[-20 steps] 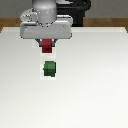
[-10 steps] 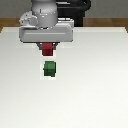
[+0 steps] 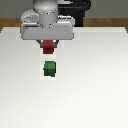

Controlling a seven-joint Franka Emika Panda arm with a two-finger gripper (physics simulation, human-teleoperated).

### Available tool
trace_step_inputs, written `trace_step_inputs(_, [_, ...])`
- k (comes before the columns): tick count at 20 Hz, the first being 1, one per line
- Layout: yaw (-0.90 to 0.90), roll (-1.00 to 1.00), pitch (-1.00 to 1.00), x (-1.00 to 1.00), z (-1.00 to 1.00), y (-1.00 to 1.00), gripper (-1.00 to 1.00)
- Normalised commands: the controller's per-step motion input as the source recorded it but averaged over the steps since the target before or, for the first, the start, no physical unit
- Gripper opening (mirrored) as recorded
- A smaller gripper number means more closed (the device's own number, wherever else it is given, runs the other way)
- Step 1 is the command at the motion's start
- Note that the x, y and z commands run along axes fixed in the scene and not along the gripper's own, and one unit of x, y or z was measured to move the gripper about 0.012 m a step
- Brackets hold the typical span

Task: Place the red cube on top of the green cube.

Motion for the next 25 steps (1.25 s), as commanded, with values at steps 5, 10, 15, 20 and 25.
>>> trace_step_inputs(5, [0.0,0.0,0.0,0.0,-0.6,0.0,-1.0])
trace_step_inputs(10, [0.0,0.0,0.0,0.0,0.0,0.0,1.0])
trace_step_inputs(15, [0.0,0.0,0.0,0.0,0.0,0.0,1.0])
trace_step_inputs(20, [0.0,0.0,0.0,0.0,0.0,0.0,1.0])
trace_step_inputs(25, [0.0,0.0,0.0,0.0,0.0,0.0,1.0])
